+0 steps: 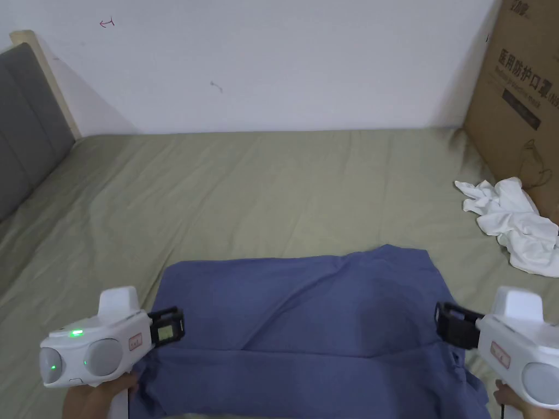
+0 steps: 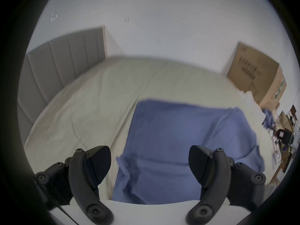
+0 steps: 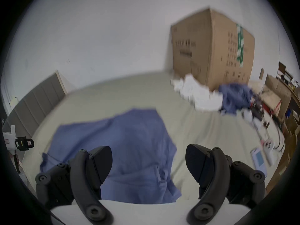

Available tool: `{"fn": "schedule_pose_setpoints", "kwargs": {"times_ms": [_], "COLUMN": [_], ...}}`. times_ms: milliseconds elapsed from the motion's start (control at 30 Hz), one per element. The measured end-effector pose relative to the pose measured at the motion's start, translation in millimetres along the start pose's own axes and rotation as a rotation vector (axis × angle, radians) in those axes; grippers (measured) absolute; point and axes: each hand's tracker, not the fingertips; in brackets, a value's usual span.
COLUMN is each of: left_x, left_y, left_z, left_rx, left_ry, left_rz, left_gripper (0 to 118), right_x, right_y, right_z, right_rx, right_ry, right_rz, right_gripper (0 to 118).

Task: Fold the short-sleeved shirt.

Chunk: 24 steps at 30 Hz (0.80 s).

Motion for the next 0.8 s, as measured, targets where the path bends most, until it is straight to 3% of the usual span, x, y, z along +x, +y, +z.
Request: {"fn": "schedule_pose_setpoints", "kwargs": {"times_ms": [167, 300, 367, 400, 467, 500, 533, 567, 800], "left_x": [18, 26, 29, 30, 33, 32, 31, 31, 21], "left_y": [14, 5, -3, -9, -14, -17, -19, -22, -20], "left_z": [75, 114, 129, 135, 144, 148, 150, 150, 143], "left_rx": [0.282, 0.418, 0.460, 0.472, 0.475, 0.477, 0.479, 0.480, 0.404], "left_ry": [0.013, 0.047, 0.060, 0.053, 0.049, 0.035, 0.021, 0.023, 0.003], "left_rz": [-0.010, -0.060, -0.087, -0.092, -0.116, -0.116, -0.113, -0.109, -0.140], "left_gripper": [102, 102, 95, 86, 45, 18, 1, 1, 0], "right_x": [-13, -24, -26, -28, -30, -39, -39, -40, -46], "right_y": [34, 33, 28, 24, 19, 17, 15, 14, 15], "right_z": [81, 124, 135, 139, 145, 151, 152, 152, 154], "right_rx": [0.275, 0.391, 0.421, 0.437, 0.444, 0.450, 0.459, 0.456, 0.431], "right_ry": [-0.004, -0.041, -0.066, -0.065, -0.086, -0.087, -0.082, -0.081, -0.060], "right_rz": [0.032, 0.093, 0.115, 0.126, 0.142, 0.146, 0.147, 0.145, 0.141], "right_gripper": [95, 95, 94, 92, 74, 53, 13, 0, 0]}}
